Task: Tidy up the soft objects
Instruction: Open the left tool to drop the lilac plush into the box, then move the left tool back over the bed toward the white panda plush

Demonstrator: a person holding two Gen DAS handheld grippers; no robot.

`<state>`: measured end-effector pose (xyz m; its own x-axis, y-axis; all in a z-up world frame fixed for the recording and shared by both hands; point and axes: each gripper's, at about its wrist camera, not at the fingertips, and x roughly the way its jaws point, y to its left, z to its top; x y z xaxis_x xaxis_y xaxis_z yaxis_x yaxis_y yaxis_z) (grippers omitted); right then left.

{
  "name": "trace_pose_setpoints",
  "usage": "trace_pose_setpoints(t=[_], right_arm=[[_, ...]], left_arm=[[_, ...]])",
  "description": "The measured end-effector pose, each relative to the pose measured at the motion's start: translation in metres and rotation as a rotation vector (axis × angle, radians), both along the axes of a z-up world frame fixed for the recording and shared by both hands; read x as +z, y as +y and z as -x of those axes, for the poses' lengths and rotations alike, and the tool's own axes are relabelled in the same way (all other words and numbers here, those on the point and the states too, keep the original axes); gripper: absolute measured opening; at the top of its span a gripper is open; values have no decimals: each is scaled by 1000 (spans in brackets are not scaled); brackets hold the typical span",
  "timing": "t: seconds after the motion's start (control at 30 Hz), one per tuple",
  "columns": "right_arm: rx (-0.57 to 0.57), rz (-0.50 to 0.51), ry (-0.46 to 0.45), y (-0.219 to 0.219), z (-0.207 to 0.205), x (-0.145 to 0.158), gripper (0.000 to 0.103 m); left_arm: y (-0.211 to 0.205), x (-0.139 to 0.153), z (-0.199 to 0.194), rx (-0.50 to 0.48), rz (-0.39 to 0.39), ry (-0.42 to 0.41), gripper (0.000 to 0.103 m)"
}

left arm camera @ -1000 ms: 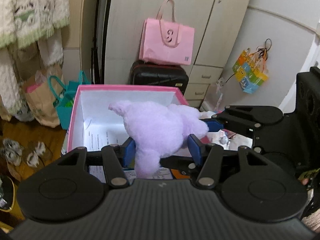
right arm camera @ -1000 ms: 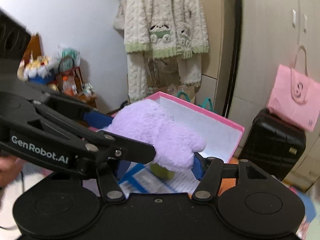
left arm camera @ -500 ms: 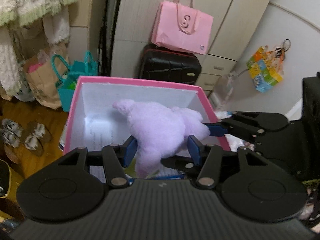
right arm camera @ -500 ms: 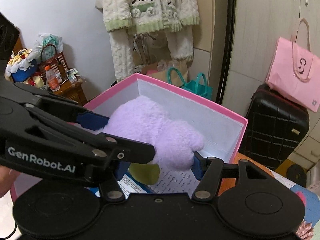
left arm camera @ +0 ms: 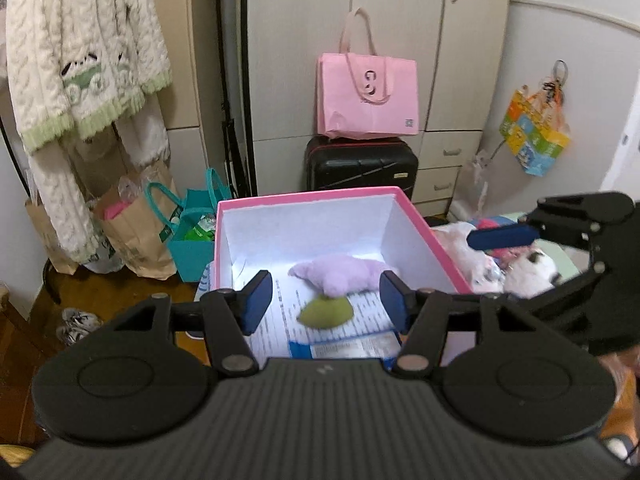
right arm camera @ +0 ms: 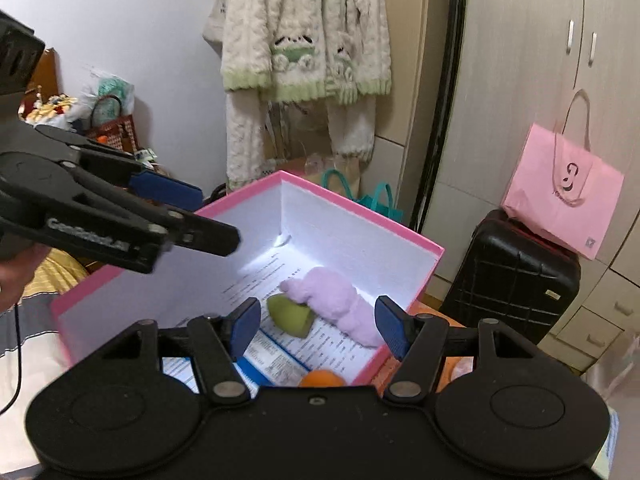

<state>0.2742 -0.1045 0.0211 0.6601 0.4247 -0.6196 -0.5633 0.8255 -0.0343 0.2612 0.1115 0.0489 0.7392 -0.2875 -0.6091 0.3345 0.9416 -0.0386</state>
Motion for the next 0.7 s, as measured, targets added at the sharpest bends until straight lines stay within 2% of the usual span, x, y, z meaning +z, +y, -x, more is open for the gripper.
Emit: trace_pose_setpoints(t=[0.17, 0.37, 0.5, 0.7], right_arm=[[2, 14, -14, -9, 28, 16, 68], [19, -12, -3, -33, 66, 37, 68], [-19, -50, 6, -61, 98, 33, 69], [-83, -75, 21, -102, 135, 14, 69]], left_arm=[[-5, 23, 45, -40, -13, -29, 59], [-16, 47, 96, -182, 3, -47, 63], [-22, 47, 121, -248, 43, -28, 63], [-41, 40, 139, -294, 41, -16, 63]])
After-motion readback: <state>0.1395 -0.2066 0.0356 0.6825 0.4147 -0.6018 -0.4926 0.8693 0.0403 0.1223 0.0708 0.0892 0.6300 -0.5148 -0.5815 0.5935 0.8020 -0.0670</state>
